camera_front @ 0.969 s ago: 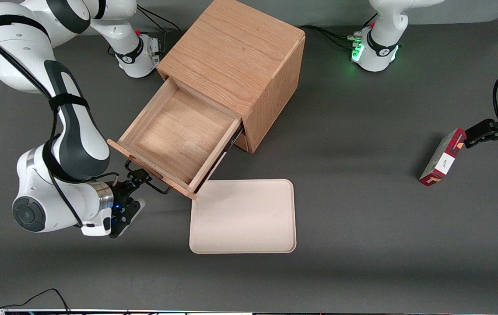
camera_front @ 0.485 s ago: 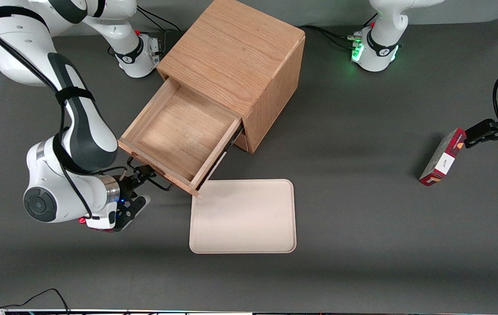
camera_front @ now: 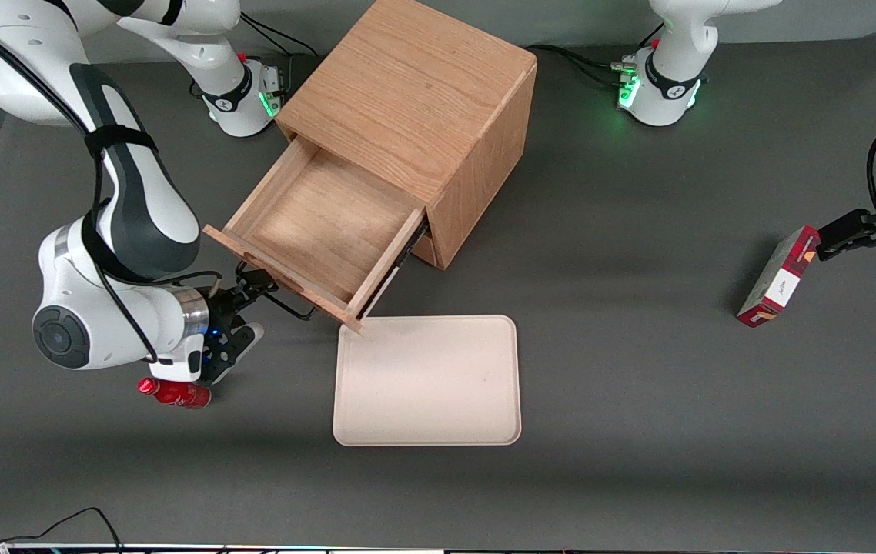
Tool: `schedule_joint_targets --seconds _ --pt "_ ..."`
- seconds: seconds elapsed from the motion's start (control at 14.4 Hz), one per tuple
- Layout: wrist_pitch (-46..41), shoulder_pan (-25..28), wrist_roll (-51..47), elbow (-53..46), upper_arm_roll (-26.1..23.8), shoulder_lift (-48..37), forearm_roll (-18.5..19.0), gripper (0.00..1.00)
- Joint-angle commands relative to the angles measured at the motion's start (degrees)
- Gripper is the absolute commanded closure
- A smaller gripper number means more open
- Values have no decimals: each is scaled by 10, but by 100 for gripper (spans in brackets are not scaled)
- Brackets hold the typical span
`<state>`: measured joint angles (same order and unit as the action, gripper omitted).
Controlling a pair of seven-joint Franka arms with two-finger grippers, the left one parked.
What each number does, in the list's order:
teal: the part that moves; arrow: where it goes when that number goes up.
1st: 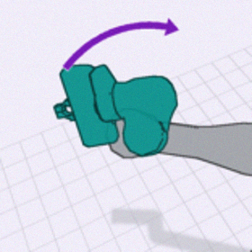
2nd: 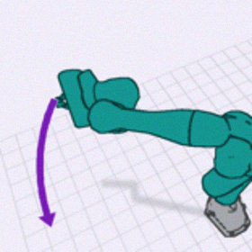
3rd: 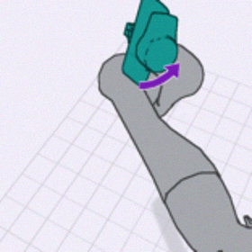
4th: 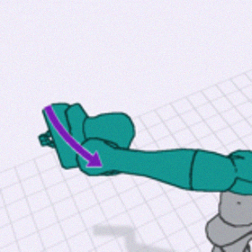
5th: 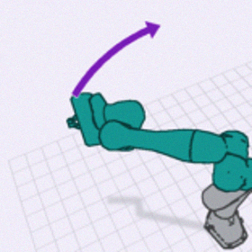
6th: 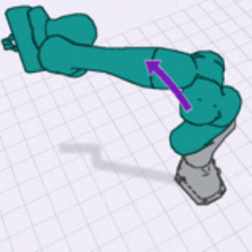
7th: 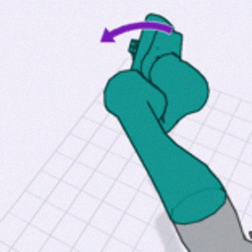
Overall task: Close top drawer
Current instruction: 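Push the drawer front with the right gripper into the cabinet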
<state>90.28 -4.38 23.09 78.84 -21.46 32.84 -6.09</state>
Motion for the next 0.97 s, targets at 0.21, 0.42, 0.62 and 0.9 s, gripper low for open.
schedule_joint_targets --seconds 0.21,0.42,0.62,0.9 --pt "14 -5 -43 83 -4 -64 -47 0" --pt "33 -5 -44 134 -4 -97 -61 0" --pt "64 -3 -45 188 -5 -131 -86 0" --pt "90 1 -57 245 -10 -171 -107 0"
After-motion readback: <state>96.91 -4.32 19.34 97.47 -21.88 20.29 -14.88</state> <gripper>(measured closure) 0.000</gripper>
